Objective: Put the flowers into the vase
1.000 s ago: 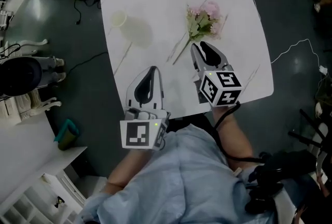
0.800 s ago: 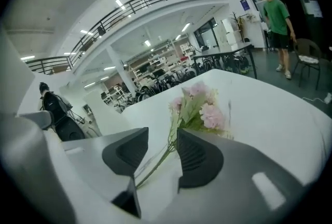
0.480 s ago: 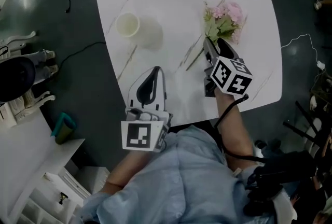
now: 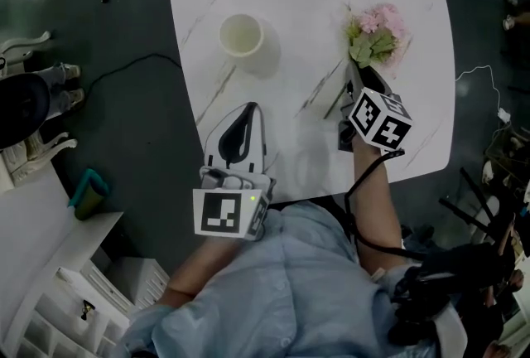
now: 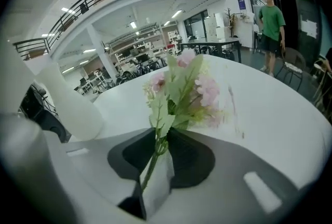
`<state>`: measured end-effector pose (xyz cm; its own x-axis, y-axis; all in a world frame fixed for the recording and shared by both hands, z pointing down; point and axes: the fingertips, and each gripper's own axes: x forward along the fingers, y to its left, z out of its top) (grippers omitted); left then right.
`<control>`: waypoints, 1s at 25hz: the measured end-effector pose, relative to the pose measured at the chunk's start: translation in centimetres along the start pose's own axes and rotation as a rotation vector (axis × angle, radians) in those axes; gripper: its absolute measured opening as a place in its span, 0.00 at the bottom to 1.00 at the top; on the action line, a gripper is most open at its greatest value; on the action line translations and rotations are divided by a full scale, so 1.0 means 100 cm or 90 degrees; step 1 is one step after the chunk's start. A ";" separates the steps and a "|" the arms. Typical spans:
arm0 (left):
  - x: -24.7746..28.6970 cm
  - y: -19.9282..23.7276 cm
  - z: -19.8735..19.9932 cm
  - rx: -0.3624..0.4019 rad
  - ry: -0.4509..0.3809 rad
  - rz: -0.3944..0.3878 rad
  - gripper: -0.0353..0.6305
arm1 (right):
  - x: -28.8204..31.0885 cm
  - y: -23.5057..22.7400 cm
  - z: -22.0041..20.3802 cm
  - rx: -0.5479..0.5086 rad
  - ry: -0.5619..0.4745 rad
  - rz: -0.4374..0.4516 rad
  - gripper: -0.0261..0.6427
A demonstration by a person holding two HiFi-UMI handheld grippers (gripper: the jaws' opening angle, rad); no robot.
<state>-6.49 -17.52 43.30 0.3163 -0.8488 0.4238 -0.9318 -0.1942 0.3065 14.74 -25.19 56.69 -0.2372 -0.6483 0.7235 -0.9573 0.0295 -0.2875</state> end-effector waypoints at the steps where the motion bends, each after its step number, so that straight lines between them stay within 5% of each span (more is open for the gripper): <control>1: -0.002 0.002 0.000 -0.001 -0.002 0.001 0.06 | -0.002 0.002 0.002 0.001 -0.008 0.006 0.15; 10: -0.028 0.011 0.008 -0.004 -0.033 0.014 0.06 | -0.032 0.059 0.042 0.017 -0.103 0.110 0.11; 25: -0.027 0.046 0.040 -0.038 -0.101 0.053 0.06 | -0.089 0.174 0.196 -0.025 -0.271 0.287 0.11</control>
<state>-12.37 -18.12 40.16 0.2019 -0.9287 0.3109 -0.9398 -0.0943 0.3286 3.43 -33.86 32.97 -0.5407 -0.8121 0.2195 -0.7853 0.3937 -0.4777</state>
